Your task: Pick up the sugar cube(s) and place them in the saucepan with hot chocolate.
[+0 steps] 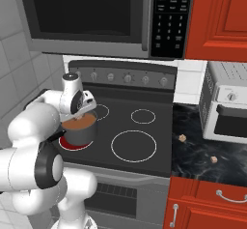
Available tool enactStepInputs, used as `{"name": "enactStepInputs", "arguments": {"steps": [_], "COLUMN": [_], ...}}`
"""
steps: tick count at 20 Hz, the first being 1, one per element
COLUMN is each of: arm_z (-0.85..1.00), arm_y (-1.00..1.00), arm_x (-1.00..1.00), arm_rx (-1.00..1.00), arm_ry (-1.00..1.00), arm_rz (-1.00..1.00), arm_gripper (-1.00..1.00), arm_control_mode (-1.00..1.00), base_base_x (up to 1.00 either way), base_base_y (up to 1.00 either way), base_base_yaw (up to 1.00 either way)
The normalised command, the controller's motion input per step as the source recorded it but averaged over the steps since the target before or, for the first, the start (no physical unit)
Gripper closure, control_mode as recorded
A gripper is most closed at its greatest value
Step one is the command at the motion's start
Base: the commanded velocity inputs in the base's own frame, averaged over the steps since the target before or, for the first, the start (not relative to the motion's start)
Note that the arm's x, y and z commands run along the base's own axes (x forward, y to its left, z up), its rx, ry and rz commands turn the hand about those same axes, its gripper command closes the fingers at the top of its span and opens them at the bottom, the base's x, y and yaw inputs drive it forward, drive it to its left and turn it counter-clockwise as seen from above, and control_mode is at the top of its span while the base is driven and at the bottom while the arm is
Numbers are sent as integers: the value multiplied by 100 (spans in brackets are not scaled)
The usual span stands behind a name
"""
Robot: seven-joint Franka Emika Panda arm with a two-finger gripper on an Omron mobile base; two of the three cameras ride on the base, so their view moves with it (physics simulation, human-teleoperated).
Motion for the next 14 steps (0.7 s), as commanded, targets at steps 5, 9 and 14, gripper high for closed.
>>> {"name": "enactStepInputs", "arguments": {"steps": [5, 9, 14], "arm_z": [-1, 0, 0], "arm_y": [0, 0, 0], "arm_x": [0, 0, 0], "arm_rx": [0, 0, 0], "arm_ry": [2, 0, 0], "arm_rz": [0, 0, 0], "arm_gripper": [-100, -100, -100], "arm_control_mode": [-100, -100, -100], "base_base_x": [0, 0, 0], "base_base_y": [0, 0, 0], "base_base_yaw": [0, 0, 0]}}
